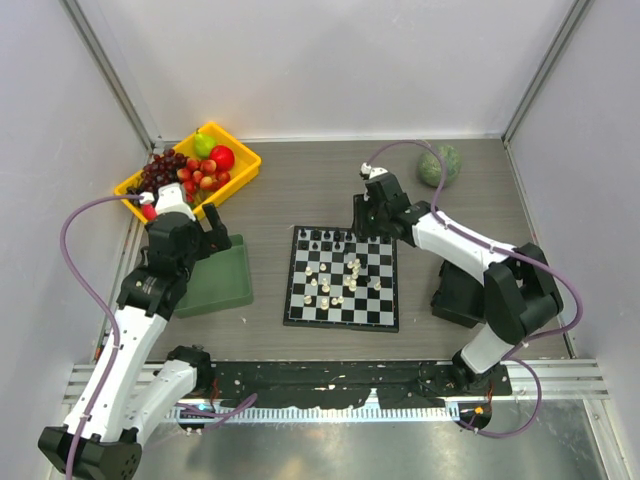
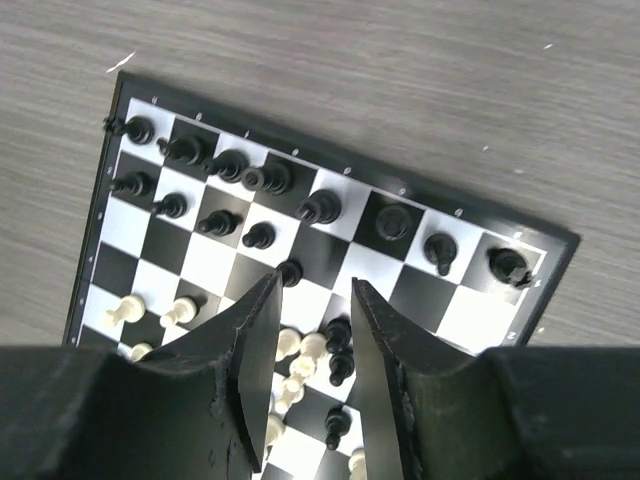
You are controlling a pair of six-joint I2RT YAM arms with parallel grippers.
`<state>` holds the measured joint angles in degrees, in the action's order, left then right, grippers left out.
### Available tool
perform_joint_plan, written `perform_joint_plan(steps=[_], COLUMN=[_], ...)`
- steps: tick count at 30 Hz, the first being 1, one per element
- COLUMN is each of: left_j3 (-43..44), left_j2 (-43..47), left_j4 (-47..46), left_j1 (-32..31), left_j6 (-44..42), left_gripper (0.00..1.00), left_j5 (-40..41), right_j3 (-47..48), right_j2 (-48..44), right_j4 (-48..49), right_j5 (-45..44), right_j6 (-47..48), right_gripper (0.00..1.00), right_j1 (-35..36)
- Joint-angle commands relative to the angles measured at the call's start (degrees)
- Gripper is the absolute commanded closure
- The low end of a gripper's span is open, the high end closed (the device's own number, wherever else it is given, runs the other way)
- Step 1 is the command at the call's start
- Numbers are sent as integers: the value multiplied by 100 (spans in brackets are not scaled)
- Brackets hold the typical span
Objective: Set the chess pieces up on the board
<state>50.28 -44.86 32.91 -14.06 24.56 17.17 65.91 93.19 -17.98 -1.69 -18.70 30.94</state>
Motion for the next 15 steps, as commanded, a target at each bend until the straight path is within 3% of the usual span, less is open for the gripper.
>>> perform_joint_plan(steps=[1,15], left_j3=[70,26], left_j2=[-31,48], left_j4=[-276,-223], left_j1=[44,53], left_j6=[-47,-56], left_gripper=[0,1], left_j5=[-82,14], right_j3=[-219,36], right_j2=[-196,463], right_j4=[207,207], right_j5=[73,187], right_j6=[-143,-152], right_gripper=[61,66], right_j1=[228,562])
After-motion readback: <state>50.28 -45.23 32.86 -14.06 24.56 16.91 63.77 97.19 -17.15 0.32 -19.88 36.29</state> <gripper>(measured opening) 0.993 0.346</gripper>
